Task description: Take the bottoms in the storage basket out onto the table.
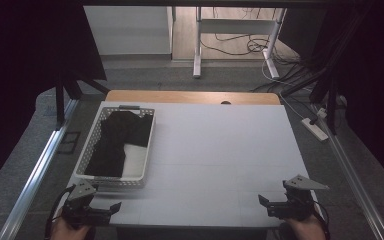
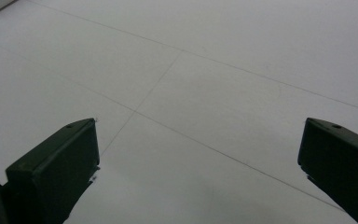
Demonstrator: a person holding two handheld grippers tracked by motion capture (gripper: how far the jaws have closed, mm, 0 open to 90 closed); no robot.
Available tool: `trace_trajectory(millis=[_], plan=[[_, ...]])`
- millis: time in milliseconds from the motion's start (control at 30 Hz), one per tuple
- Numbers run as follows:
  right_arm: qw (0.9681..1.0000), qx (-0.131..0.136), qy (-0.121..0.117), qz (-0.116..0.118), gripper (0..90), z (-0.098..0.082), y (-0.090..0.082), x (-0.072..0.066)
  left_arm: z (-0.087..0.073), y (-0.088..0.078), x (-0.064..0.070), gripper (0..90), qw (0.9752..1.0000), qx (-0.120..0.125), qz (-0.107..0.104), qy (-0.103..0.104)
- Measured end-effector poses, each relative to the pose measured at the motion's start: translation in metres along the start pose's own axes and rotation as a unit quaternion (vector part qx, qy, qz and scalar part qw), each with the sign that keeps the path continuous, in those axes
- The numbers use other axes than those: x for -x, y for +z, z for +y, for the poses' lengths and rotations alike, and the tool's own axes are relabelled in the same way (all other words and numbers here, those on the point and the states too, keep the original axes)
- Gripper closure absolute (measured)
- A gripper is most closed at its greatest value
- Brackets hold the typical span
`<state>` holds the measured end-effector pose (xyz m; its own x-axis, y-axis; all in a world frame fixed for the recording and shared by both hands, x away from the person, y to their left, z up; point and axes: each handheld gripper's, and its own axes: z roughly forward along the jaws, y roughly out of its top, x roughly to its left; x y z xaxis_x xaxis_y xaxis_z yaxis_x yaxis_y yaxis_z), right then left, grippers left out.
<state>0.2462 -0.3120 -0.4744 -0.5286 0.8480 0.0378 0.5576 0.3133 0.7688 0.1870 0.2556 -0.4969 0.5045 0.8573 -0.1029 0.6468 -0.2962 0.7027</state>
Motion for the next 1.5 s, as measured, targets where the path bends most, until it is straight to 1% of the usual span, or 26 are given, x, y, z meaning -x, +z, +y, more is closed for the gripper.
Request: trace_trajectory(millis=[133, 267, 333, 367, 400, 467, 767, 933, 1000, 1033, 1067, 1200, 1267, 1300, 1367, 1500], plan=[[1.0000, -0.002, -0.002, 0.000, 0.0, 0.0001, 0.0004, -0.0003, 0.0001, 0.0002, -0.0015, 0.0, 1.0000, -0.001, -0.005, -0.004], [1.0000, -0.006, -0.003, 0.003, 0.0, 0.0003, 0.0009, 0.0000, 0.0004, 0.0006, -0.0015, 0.0, 1.0000, -0.003, -0.007, -0.003], [0.9999, -0.009, -0.013, 0.000, 0.0, 0.0004, 0.0015, -0.0021, 0.0006, 0.0010, -0.0018, 0.0, 0.9999, -0.005, -0.009, -0.004], [0.9999, -0.009, -0.013, 0.000, 0.0, 0.0004, 0.0015, -0.0021, 0.0006, 0.0010, -0.0018, 0.0, 0.9999, -0.005, -0.009, -0.004], [0.9998, -0.011, -0.019, -0.001, 0.0, 0.0005, 0.0024, -0.0037, 0.0005, 0.0010, -0.0021, 0.0, 0.9999, -0.004, -0.010, -0.005], [0.9996, -0.014, -0.023, -0.001, 0.0, 0.0007, 0.0027, -0.0042, 0.0005, 0.0008, -0.0027, 0.0, 0.9999, -0.005, -0.013, -0.006], [0.9996, -0.018, -0.022, 0.004, 0.0, 0.0009, 0.0033, -0.0039, 0.0009, 0.0014, -0.0047, 0.0, 0.9997, -0.007, -0.023, -0.012], [0.9996, -0.019, -0.018, 0.006, 0.0, 0.0010, 0.0037, -0.0029, 0.0017, 0.0016, -0.0052, 0.0, 0.9993, -0.008, -0.034, -0.009], [0.9996, -0.020, -0.019, 0.007, 0.0, 0.0011, 0.0038, -0.0031, 0.0021, 0.0006, -0.0060, 0.0, 0.9990, -0.001, -0.044, -0.010], [0.9996, -0.020, -0.019, 0.007, 0.0, 0.0011, 0.0038, -0.0031, 0.0021, 0.0006, -0.0060, 0.0, 0.9990, -0.001, -0.044, -0.010], [0.9996, -0.021, -0.020, 0.007, 0.0, 0.0011, 0.0041, -0.0032, 0.0025, 0.0003, -0.0062, 0.0, 0.9989, 0.000, -0.046, -0.009], [0.9995, -0.024, -0.020, 0.009, 0.0, 0.0012, 0.0044, -0.0034, 0.0047, -0.0013, -0.0053, 0.0, 0.9993, 0.004, -0.037, -0.002], [0.9995, -0.023, -0.020, 0.010, 0.0, 0.0011, 0.0045, -0.0033, 0.0050, -0.0016, -0.0050, 0.0, 0.9993, 0.007, -0.038, 0.000], [0.9995, -0.023, -0.019, 0.011, 0.0, 0.0011, 0.0045, -0.0032, 0.0058, -0.0018, -0.0039, 0.0, 0.9990, 0.010, -0.043, 0.005], [0.9995, -0.023, -0.020, 0.011, 0.0, 0.0011, 0.0045, -0.0033, 0.0063, -0.0015, -0.0032, 0.0, 0.9989, 0.011, -0.045, 0.007], [0.9995, -0.023, -0.020, 0.011, 0.0, 0.0011, 0.0045, -0.0033, 0.0083, -0.0002, -0.0013, 0.0, 0.9987, 0.005, -0.047, 0.015]])
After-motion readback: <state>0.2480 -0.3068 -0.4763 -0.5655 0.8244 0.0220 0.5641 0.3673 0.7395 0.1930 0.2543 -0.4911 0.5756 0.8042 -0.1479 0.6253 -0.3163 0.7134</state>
